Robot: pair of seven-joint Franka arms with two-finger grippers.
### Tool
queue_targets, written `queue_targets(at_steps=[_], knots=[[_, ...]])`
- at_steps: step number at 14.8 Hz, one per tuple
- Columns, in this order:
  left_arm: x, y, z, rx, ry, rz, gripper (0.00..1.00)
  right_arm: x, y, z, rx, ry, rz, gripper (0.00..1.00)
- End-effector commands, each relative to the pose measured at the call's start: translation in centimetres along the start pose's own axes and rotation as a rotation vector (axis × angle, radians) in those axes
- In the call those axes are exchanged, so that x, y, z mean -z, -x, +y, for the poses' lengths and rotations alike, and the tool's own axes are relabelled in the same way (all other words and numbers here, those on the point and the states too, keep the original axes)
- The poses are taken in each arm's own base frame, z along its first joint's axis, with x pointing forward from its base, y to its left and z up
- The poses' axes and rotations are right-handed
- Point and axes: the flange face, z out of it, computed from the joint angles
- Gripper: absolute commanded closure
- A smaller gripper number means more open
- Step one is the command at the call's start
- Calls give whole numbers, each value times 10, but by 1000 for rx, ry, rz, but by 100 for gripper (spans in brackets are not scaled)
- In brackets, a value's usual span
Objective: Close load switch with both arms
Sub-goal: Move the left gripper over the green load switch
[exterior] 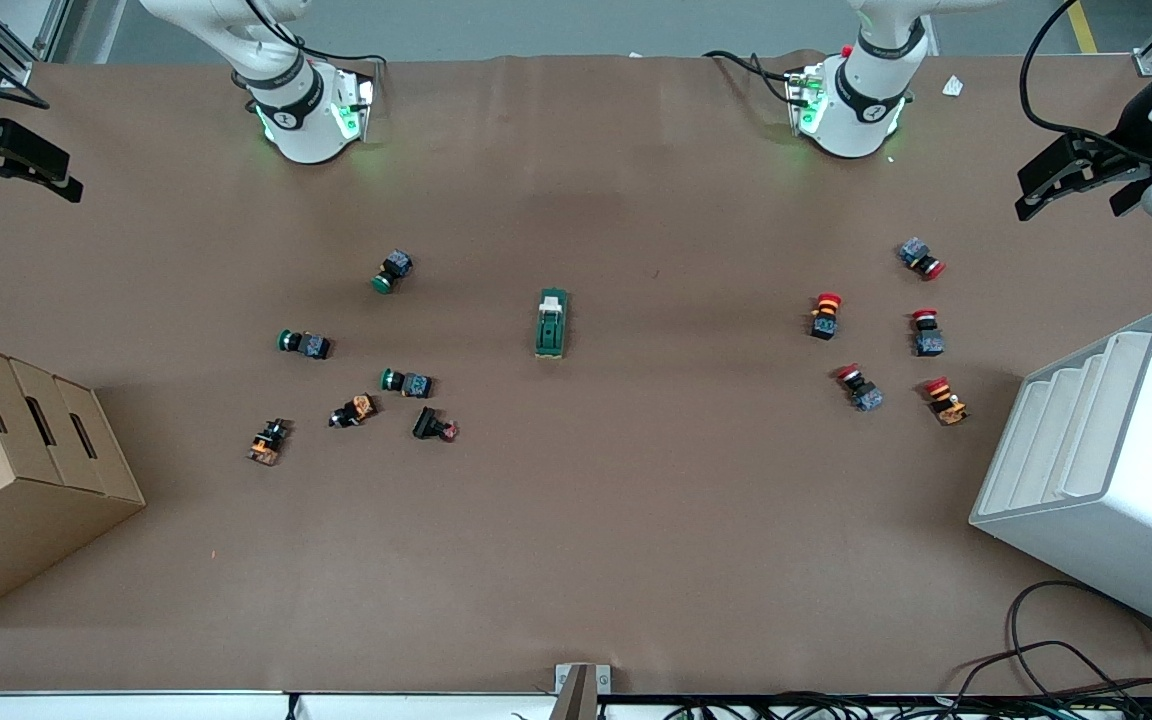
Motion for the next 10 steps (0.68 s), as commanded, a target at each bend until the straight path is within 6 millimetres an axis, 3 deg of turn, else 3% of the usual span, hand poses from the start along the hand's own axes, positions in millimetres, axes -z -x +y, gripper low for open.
queue_targets(at_steps=[1, 4, 8, 10], knots=[[7, -2, 1, -17, 12, 3, 0, 0, 5, 0, 4, -3, 7, 0], [9, -9, 4, -23, 13, 9, 0, 1, 5, -1, 9, 1, 9, 0], [-10, -49, 15, -33, 34, 0, 0, 2, 5, -4, 15, 19, 12, 0], [-22, -61, 40, -51, 48, 34, 0, 2, 5, -4, 15, 19, 12, 0]])
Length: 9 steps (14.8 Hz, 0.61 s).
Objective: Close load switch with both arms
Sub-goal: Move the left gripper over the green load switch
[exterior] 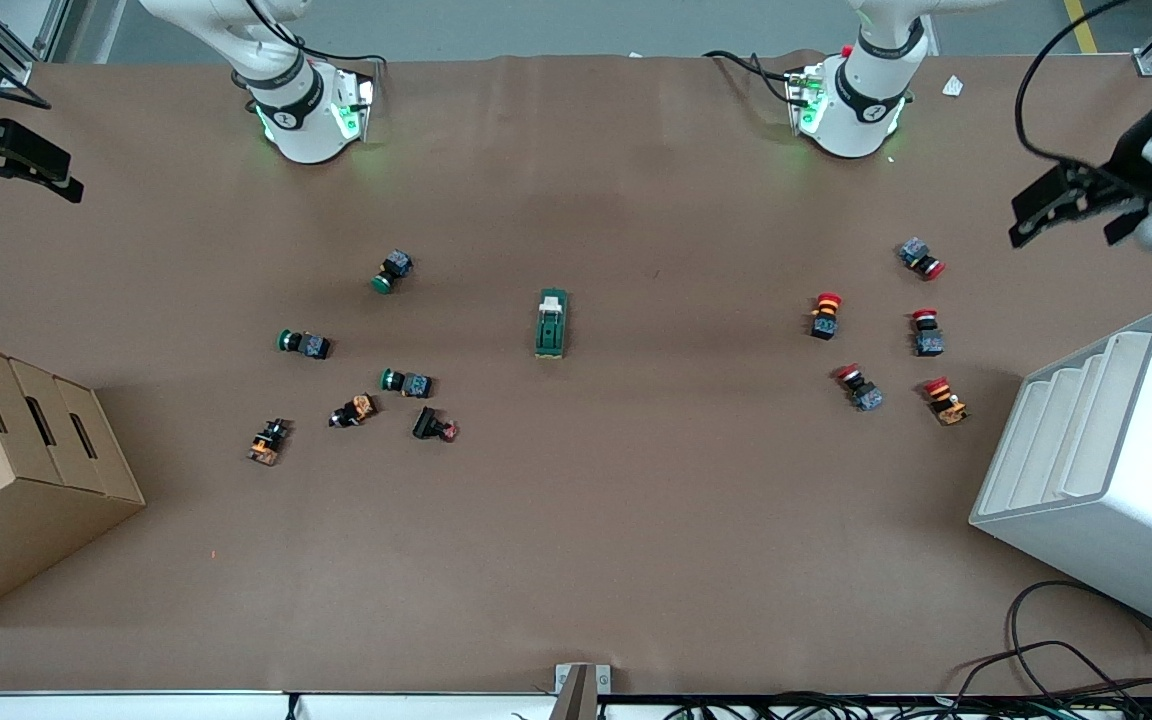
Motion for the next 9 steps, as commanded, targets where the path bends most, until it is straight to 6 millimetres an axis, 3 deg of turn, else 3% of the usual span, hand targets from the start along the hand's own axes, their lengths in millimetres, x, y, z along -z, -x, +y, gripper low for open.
queue_targets(at_steps=[1, 5, 9], knots=[[-21, -23, 38, -30, 29, 27, 0, 2, 5, -1, 7, 11, 10, 0], [-82, -46, 121, 21, 50, 57, 0, 1, 6, -1, 7, 11, 6, 0], [-135, -31, 234, 186, -13, 128, 0, 1, 6, -2, 10, 12, 6, 0]])
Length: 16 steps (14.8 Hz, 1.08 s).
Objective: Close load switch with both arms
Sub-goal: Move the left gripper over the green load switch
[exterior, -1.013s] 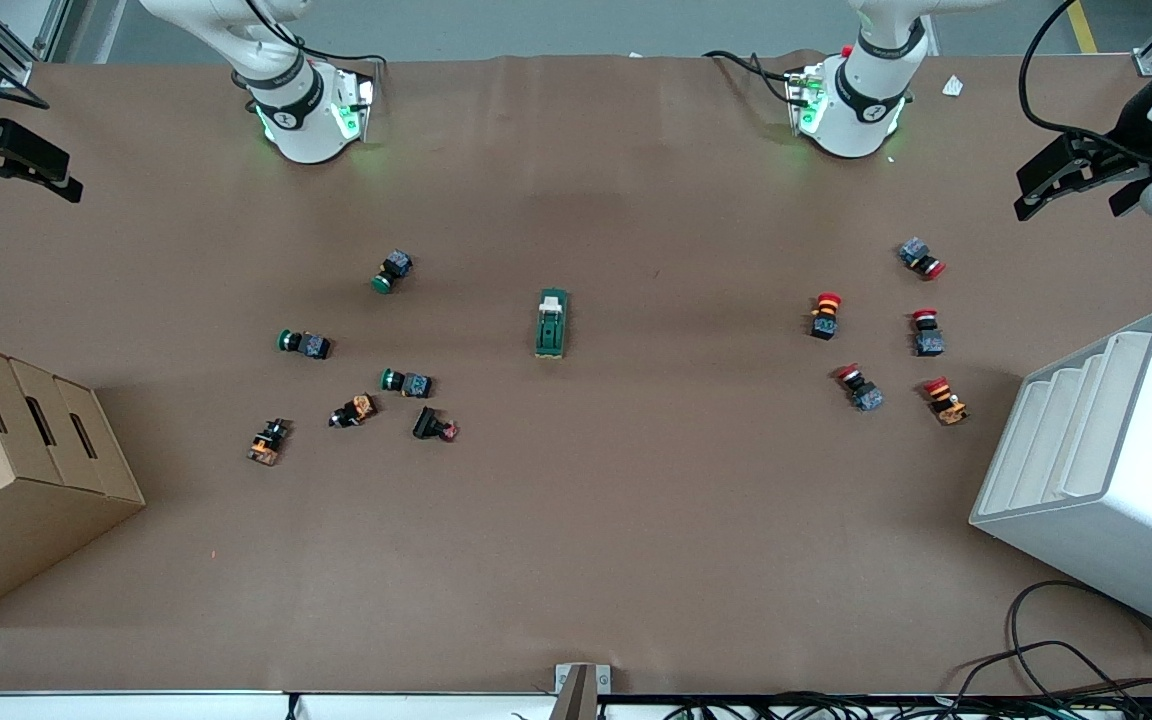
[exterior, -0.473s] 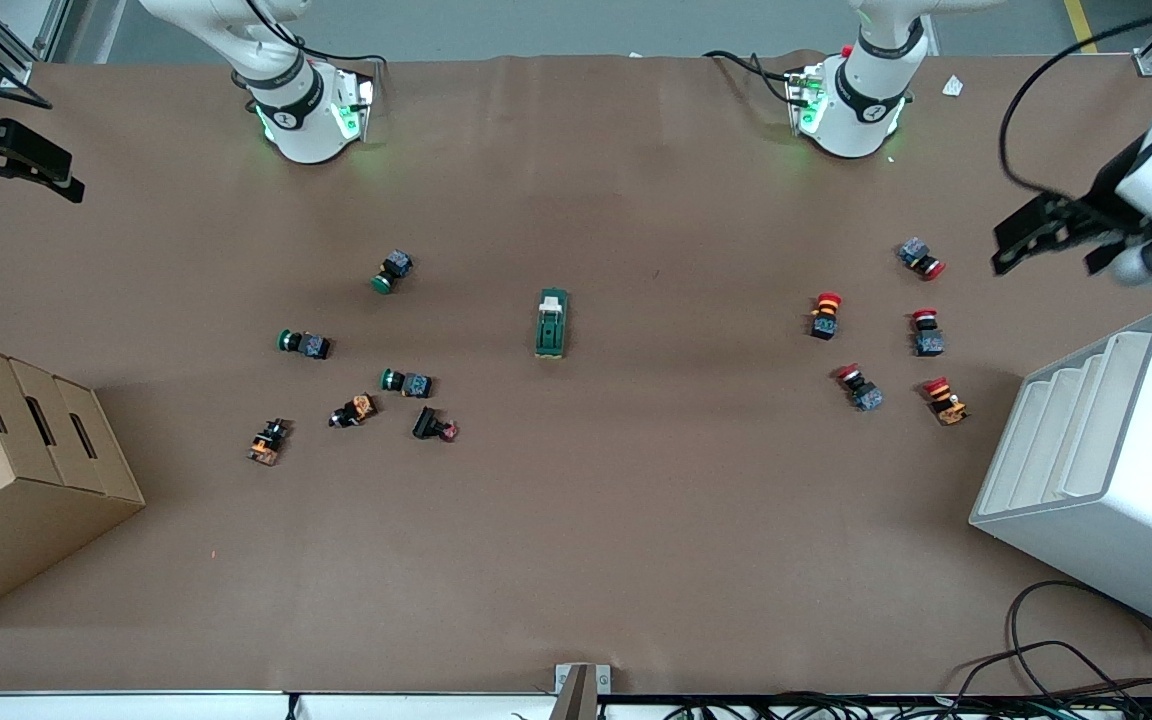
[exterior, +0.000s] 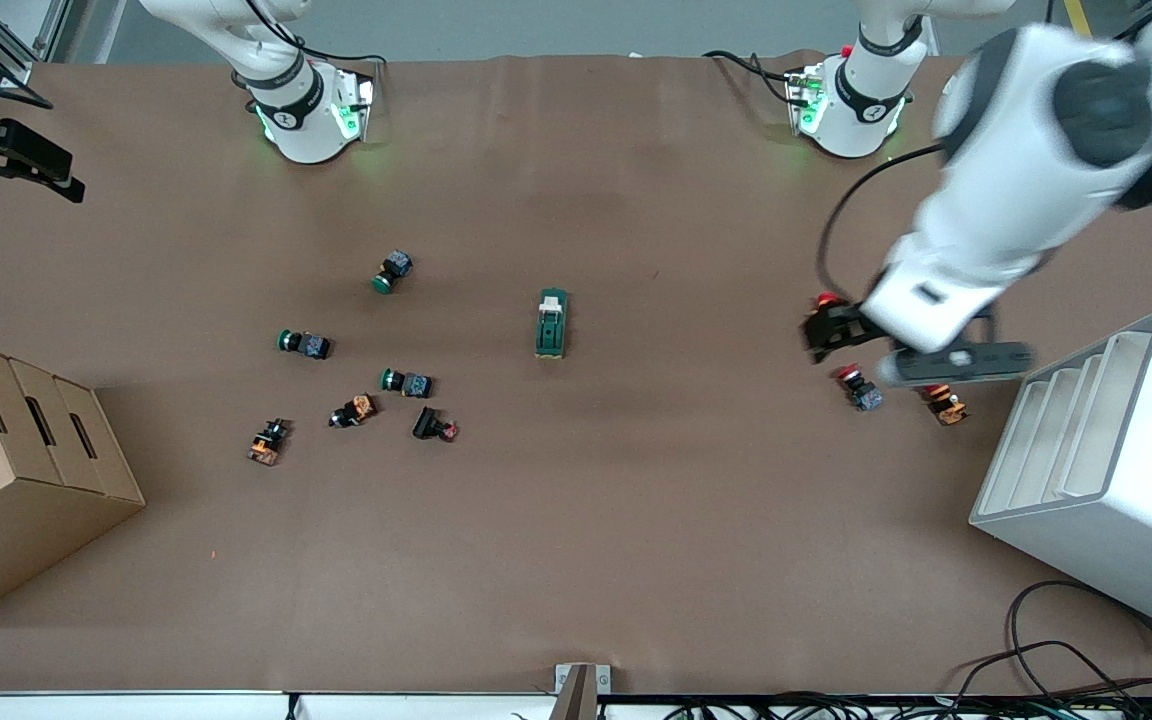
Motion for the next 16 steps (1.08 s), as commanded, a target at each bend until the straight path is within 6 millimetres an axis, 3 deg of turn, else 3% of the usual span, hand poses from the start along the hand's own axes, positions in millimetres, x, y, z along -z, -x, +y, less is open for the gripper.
queue_targets(at_steps=[1, 7, 9, 16], knots=[[-28, 26, 64, 114, -39, 51, 0, 1, 6, -2, 9, 11, 6, 0], [-96, 134, 196, 258, -98, 111, 0, 0, 6, -2, 9, 11, 3, 0], [-124, 180, 229, 178, -126, 201, 0, 0, 6, -2, 9, 11, -1, 0], [-214, 309, 296, 158, -131, 397, 1, 0, 5, -1, 7, 21, 4, 0]])
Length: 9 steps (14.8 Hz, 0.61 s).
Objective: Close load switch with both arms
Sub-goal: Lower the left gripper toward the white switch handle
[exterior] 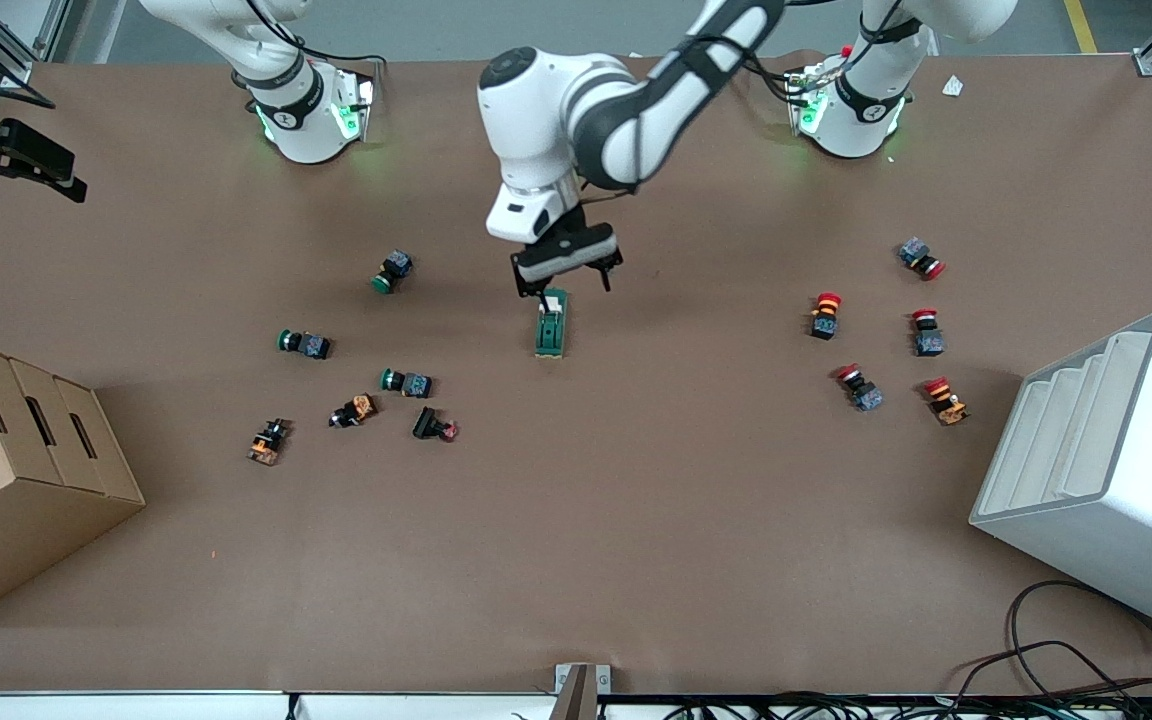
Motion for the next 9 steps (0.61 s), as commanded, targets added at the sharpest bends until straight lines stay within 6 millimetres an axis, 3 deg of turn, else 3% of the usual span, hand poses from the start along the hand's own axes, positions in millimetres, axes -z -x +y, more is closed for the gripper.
queue_targets(at_steps=[1, 5, 9], knots=[[-12, 40, 15, 16, 47, 62, 1, 1, 5, 2, 2, 31, 3, 0], [-28, 98, 19, -30, 77, 149, 1, 5, 3, 6, -7, 35, 15, 0], [-55, 137, -1, -63, 149, 283, 2, 11, 0, 10, -17, 35, 31, 0]])
